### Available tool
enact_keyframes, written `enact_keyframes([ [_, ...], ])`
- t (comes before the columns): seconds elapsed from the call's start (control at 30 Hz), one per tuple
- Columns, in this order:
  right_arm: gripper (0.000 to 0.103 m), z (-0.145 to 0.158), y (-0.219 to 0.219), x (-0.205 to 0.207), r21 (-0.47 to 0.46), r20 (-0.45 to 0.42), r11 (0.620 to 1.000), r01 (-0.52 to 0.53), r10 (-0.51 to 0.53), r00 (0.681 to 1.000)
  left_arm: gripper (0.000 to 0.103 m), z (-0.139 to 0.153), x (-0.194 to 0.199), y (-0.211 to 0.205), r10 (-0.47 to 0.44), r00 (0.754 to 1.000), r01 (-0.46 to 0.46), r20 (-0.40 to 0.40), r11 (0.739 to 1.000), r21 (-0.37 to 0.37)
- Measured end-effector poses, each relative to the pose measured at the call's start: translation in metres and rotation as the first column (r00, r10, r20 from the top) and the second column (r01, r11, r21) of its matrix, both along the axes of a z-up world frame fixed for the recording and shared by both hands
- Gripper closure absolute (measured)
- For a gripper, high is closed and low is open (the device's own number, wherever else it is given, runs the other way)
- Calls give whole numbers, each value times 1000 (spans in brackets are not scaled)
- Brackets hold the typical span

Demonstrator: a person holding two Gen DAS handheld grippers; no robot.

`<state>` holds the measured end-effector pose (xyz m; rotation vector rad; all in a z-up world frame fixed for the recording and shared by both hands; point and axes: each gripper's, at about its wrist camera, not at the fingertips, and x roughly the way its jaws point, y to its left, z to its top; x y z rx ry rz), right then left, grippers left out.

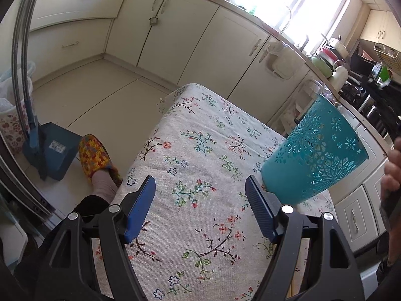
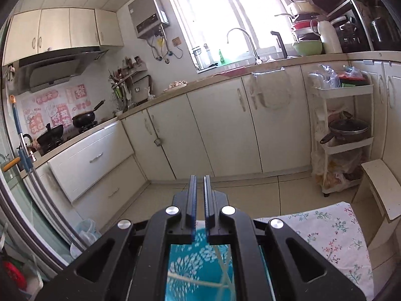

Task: Organize utensils
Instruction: 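Carry a chopstick over the turquoise cup and open the right gripper, then lower the right gripper to the chopstick bundle and close on one stick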

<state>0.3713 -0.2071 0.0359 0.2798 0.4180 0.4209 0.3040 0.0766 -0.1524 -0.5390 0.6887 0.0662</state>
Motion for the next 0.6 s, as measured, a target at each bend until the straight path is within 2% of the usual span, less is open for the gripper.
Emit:
enact_keyframes([
  [0.1,89,-3,-17,-28,9,-2,1000,-1,1,1000,32,-1,0,0,3,1000,-3,-4,1000,0],
  [0.23,87,-34,-31,-74,-27,-126,999,-21,17,992,32,-1,2,-2,-6,1000,6,-11,1000,4],
  [0.27,86,-47,-30,-80,-41,-180,998,-38,30,983,32,-1,3,-3,-8,1000,8,-12,1000,5],
  [0.33,86,-86,-22,-97,-78,-320,993,-93,64,945,32,-2,3,-3,-12,1000,12,-14,1000,5],
  [0.43,86,-136,-9,-116,-96,-454,983,-154,94,886,32,-2,4,-5,-17,1000,18,-22,1000,11],
  [0.5,86,-154,1,-121,-91,-501,981,-174,105,859,32,-3,5,-7,-24,999,25,-29,1000,17],
  [0.6,86,-163,15,-121,-130,-510,973,-191,99,854,31,-2,6,-9,-30,999,31,-39,999,22],
])
